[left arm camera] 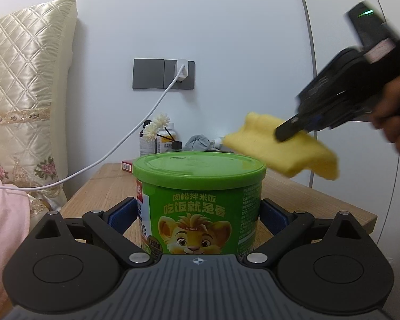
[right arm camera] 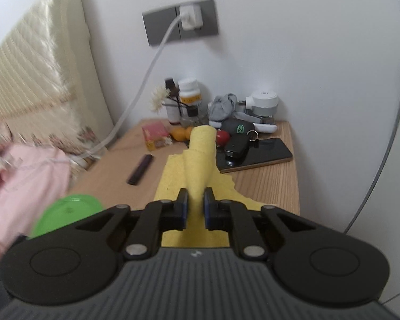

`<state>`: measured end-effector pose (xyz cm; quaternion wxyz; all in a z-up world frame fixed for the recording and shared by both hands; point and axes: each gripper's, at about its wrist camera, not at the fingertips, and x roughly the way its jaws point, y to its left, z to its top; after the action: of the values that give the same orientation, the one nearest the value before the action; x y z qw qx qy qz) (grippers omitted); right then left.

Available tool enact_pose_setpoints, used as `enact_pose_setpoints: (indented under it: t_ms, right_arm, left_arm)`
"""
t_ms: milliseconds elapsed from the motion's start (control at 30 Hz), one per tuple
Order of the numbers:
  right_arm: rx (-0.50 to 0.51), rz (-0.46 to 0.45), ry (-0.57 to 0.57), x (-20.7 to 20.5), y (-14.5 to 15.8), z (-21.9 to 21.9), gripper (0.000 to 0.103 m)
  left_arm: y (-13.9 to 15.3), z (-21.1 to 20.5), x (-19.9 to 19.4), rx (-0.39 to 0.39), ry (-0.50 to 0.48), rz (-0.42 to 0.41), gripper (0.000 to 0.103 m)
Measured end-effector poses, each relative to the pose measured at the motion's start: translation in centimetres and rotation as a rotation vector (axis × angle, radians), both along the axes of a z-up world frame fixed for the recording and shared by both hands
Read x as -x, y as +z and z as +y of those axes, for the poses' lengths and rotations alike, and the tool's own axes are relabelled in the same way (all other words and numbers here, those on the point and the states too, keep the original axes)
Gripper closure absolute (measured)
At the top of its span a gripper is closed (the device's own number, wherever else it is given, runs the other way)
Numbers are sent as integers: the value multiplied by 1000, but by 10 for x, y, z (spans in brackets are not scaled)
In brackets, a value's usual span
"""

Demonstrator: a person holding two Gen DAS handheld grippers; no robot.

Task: Clean container
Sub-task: 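Grasp the yellow cloth with the right gripper and lift it, then bring the cloth onto the green canister lid with the right gripper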

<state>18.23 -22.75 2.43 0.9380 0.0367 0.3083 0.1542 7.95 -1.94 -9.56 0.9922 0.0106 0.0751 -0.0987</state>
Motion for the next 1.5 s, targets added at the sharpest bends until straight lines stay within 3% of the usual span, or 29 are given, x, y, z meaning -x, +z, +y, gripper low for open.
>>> enact_pose_setpoints:
  t_ms: [167, 300, 400, 600, 667, 1000, 1500]
  right_arm:
    - [1, -59, -14, 37, 8, 8, 90]
    - [-22, -107, 37, 46, 21, 28, 90]
    - [-51, -102, 120, 40, 27, 48, 90]
    - [24, -3, 209, 21, 0, 88, 89]
    - [43, -20, 220, 19, -5, 96, 89]
    - [-47, 3, 281, 8, -12, 104, 87]
    - [3, -19, 287, 41, -6, 99, 88]
  left_arm:
    - [1, 0, -1, -1, 4, 0, 5]
    - [1, 1, 0, 1, 3, 1, 5]
    - [0, 1, 0, -6, 0, -4, 5]
    - [-2, 3, 0, -15, -14, -7, 5]
    - [-2, 4, -1, -6, -15, -5, 5]
    - [-3, 6, -4, -3, -20, -13, 5]
    - [-2, 5, -12, 10, -8, -5, 4]
